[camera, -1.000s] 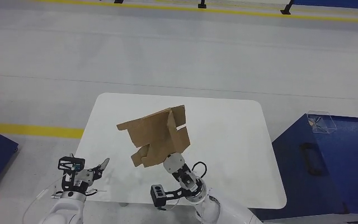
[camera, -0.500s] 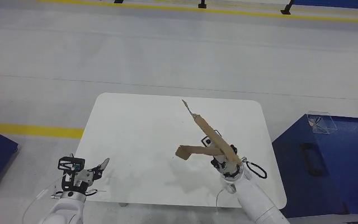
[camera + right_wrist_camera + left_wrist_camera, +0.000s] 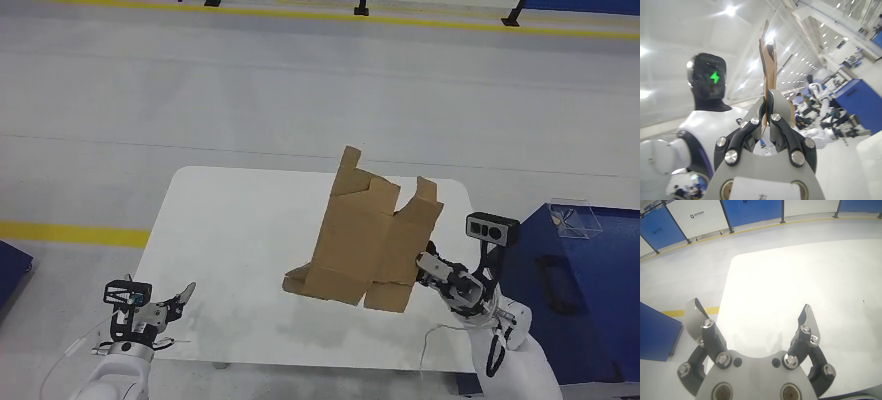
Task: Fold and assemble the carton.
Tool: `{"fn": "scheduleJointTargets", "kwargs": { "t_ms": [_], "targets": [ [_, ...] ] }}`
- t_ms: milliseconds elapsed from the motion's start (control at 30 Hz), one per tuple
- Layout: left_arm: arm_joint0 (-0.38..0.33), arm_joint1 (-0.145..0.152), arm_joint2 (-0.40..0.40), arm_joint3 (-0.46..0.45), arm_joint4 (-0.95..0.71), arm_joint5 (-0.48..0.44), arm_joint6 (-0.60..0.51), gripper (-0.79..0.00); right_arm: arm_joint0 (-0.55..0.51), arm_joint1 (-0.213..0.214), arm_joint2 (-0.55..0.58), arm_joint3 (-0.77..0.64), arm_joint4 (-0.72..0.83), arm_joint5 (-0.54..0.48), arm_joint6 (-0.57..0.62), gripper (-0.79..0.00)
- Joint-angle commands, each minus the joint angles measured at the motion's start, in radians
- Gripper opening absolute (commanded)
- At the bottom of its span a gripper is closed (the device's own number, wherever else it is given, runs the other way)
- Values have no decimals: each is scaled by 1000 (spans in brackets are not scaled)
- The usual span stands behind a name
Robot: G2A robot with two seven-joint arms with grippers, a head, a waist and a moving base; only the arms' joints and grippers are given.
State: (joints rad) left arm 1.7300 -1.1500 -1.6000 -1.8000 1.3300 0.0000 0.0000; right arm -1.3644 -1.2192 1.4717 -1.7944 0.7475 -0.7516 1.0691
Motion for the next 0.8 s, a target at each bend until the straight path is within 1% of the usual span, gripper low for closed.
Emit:
{"fn": "scheduleJointTargets", "kwargs": {
  "t_ms": [0,67,100,433,500,533,633,667,700,733,767],
  "targets": [
    [0,0,0,0,0,0,0,0,-4,11,-35,-28,-140,-77,-77,-785],
    [0,0,0,0,0,0,0,0,4,30,-88,-60,-197,-110,-110,-785],
    [0,0,0,0,0,0,0,0,5,34,-99,-62,-203,-109,-109,-785],
    [0,0,0,0,0,0,0,0,5,34,-99,-62,-203,-109,-109,-785],
    [0,0,0,0,0,0,0,0,3,34,-82,-75,-246,-117,-133,-785],
    [0,0,0,0,0,0,0,0,3,33,-63,-96,-282,-151,-161,-785],
    [0,0,0,0,0,0,0,0,-11,29,26,-134,-453,-259,-260,-785],
    [0,0,0,0,0,0,0,0,-10,26,75,-169,-549,-261,-299,-785],
    [0,0,0,0,0,0,0,0,-11,20,124,-212,-658,-261,-344,-785],
    [0,0,0,0,0,0,0,0,-7,14,181,-269,-798,-261,-394,-785],
    [0,0,0,0,0,0,0,0,12,6,264,-358,-1007,-261,-447,-785]
  ]
}}
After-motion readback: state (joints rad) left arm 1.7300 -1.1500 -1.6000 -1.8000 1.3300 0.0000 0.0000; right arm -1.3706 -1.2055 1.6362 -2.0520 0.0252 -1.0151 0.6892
